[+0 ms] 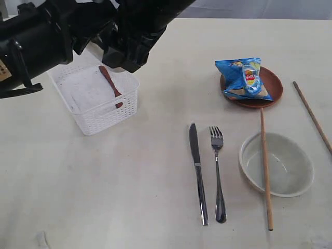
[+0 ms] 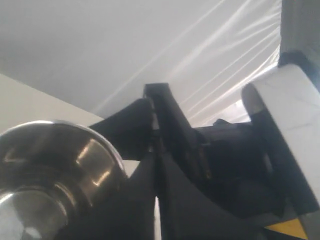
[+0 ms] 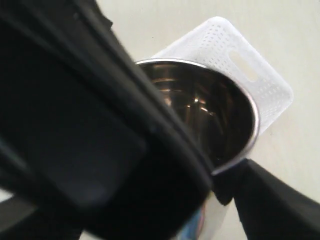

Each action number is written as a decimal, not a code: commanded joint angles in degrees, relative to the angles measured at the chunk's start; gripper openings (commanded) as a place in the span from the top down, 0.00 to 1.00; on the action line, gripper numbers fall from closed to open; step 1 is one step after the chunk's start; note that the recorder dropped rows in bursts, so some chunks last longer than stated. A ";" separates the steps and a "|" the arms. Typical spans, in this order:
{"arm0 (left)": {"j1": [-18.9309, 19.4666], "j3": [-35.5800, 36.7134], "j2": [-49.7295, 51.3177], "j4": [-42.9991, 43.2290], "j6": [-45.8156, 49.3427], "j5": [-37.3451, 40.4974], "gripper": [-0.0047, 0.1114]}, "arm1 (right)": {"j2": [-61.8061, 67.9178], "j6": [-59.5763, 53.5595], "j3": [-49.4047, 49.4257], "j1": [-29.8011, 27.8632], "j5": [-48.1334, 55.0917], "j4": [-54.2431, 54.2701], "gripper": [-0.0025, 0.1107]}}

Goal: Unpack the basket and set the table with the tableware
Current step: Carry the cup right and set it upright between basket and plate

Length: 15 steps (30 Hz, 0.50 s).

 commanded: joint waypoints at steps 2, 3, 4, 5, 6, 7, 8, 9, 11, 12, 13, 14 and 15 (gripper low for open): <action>-0.11 -0.94 -0.12 -0.49 -0.03 0.19 0.96 | -0.06 0.48 -0.01 -1.52 -1.14 1.42 0.98; -0.11 -0.94 -0.12 -1.31 0.42 0.35 0.96 | -0.06 0.51 -0.01 -2.02 -1.02 1.85 0.98; -0.11 -0.94 -0.12 -1.72 0.71 0.35 0.96 | -0.06 0.51 -0.01 -2.54 -1.03 1.98 0.98; -0.11 -0.94 -0.24 -1.83 0.68 0.24 0.96 | -0.06 0.51 -0.01 -3.19 -1.03 2.13 0.98; -0.11 -0.94 -0.24 -1.83 0.68 -0.02 0.96 | -0.06 0.51 -0.01 -3.66 -1.29 2.22 0.98; -0.11 -0.94 -0.24 -1.83 0.87 -0.54 0.96 | -0.06 0.51 -0.01 -4.07 -1.54 2.22 0.98; -0.11 -0.94 -0.24 -1.83 1.58 -0.66 0.96 | -0.06 0.51 -0.01 -4.95 -1.86 2.22 0.98; -0.11 -0.94 -0.24 -2.17 2.27 -0.66 0.96 | -0.06 0.51 -0.01 -5.52 -2.16 2.44 0.98; -0.11 -0.94 -0.24 -3.15 4.26 0.09 0.96 | -0.06 0.51 0.45 -7.24 -3.40 3.55 0.98; -0.11 -0.94 -0.24 -3.55 4.54 0.48 0.96 | -0.06 0.51 1.19 -8.19 -4.89 4.45 0.98; -0.11 -0.94 -0.24 -3.92 4.85 1.00 0.96 | -0.06 0.51 2.41 -9.24 -7.02 5.47 0.98; -0.11 -0.94 -0.24 -4.05 4.85 1.11 0.96 | -0.06 0.37 3.95 -10.23 -9.50 6.70 0.98; -0.11 -0.94 -0.24 -4.05 4.85 1.11 0.96 | -0.06 -0.08 5.81 -10.93 -12.54 8.47 0.98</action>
